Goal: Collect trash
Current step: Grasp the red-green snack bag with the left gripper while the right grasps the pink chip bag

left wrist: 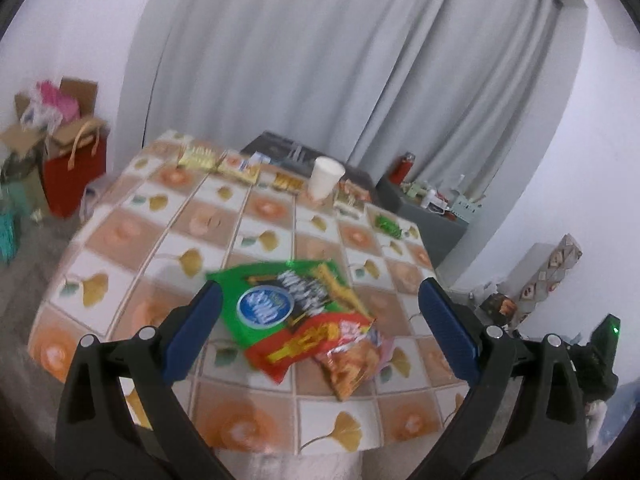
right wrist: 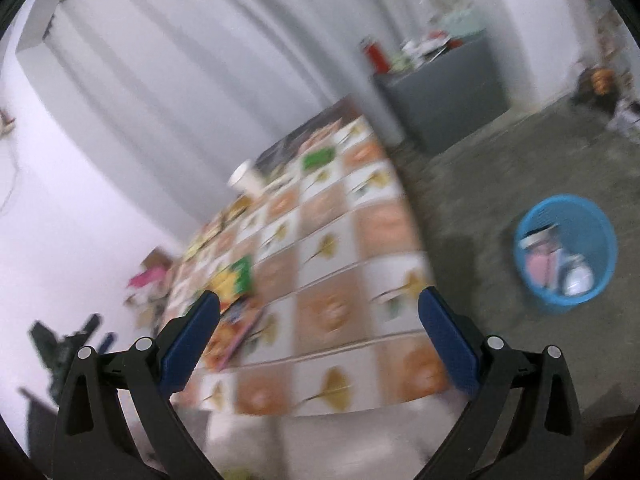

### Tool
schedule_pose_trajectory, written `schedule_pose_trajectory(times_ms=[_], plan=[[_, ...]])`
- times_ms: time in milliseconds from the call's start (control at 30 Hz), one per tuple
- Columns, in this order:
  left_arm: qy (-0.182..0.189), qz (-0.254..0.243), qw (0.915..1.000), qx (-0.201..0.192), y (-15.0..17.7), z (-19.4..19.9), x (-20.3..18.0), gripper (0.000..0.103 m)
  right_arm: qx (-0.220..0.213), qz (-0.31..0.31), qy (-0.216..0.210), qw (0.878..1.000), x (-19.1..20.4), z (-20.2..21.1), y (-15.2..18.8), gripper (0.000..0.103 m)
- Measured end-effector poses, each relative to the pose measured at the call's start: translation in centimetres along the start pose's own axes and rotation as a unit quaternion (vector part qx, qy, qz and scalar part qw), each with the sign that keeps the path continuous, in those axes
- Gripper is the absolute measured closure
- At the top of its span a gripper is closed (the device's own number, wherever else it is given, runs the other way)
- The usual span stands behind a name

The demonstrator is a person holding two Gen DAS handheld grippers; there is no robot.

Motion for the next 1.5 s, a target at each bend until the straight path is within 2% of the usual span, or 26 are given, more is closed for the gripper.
schedule_pose_trajectory(times_ms=[100,233,333,433,500,533,600,733,900,967,1067,1133,1167,1200,1267,1333,1433,1500], plan=[[0.006,-0.038,0.9992,0.01,1.1,-0.1,0.1,0.009,0.035,0.0,-0.017,0.999,1.7,-2.0,0.8,0.007],[-0.011,-0.154,0.9878,0.022,3.1,-0.5,-2.3,0.009,0.072,-0.005,-0.034,0.997,3.9,-4.6,1.7,0.007],[-0.048,-0.265,0.9624,0.034,5.3,-2.0,-4.4,0.009,0.102,-0.021,-0.05,0.993,5.1,-6.9,2.4,0.007],[-0.099,-0.388,0.9153,0.043,8.0,-4.1,-5.8,0.009,0.135,-0.041,-0.07,0.987,5.7,-8.5,3.1,0.008],[-0.123,-0.436,0.8901,0.047,9.0,-5.1,-6.0,0.01,0.155,-0.049,-0.079,0.984,6.3,-9.3,3.6,0.01],[-0.138,-0.462,0.8747,0.051,9.6,-5.8,-5.9,0.012,0.162,-0.051,-0.081,0.982,6.5,-9.6,3.8,0.011],[-0.153,-0.486,0.8583,0.061,10.0,-6.7,-5.5,0.018,0.171,-0.052,-0.082,0.98,6.9,-10.1,4.2,0.012],[-0.174,-0.508,0.8392,0.085,10.3,-8.5,-4.3,0.027,0.184,-0.052,-0.079,0.978,7.6,-10.9,4.7,0.014],[-0.192,-0.537,0.8161,0.096,10.4,-10.0,-3.6,0.036,0.192,-0.051,-0.075,0.977,7.6,-11.3,5.1,0.014],[-0.193,-0.547,0.8086,0.101,10.6,-10.6,-3.6,0.044,0.194,-0.054,-0.075,0.977,7.6,-11.4,5.2,0.014],[-0.193,-0.551,0.8046,0.107,10.9,-10.9,-3.6,0.058,0.197,-0.055,-0.071,0.976,7.5,-11.5,5.5,0.014],[-0.189,-0.547,0.8082,0.109,10.9,-11.0,-3.6,0.071,0.199,-0.056,-0.069,0.976,7.5,-11.6,5.7,0.014],[-0.186,-0.54,0.8134,0.11,10.8,-10.9,-3.5,0.078,0.2,-0.056,-0.067,0.976,7.5,-11.7,5.8,0.014],[-0.185,-0.534,0.8176,0.11,10.6,-10.9,-3.5,0.08,0.201,-0.055,-0.067,0.976,7.5,-11.8,5.9,0.014],[-0.182,-0.519,0.8281,0.11,10.2,-10.7,-3.4,0.082,0.202,-0.053,-0.064,0.976,7.5,-12.0,6.1,0.014],[-0.179,-0.51,0.8345,0.106,9.9,-10.5,-3.4,0.083,0.203,-0.051,-0.061,0.976,7.4,-12.2,6.2,0.015],[-0.176,-0.485,0.8515,0.096,9.0,-9.8,-3.3,0.084,0.204,-0.043,-0.056,0.976,7.5,-12.8,6.3,0.017],[-0.172,-0.458,0.867,0.093,8.1,-9.4,-3.0,0.084,0.202,-0.033,-0.054,0.977,7.9,-13.0,6.2,0.018]])
Point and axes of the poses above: each gripper's, at about its wrist camera, not at the fingertips, and z roughly against the way its jaws point, x to its left, y to its underside, the point moved 3 cm from there along -z, roughly the way its jaws point, and after that the axes turned 6 degrees about y, right-handed, at the moved point
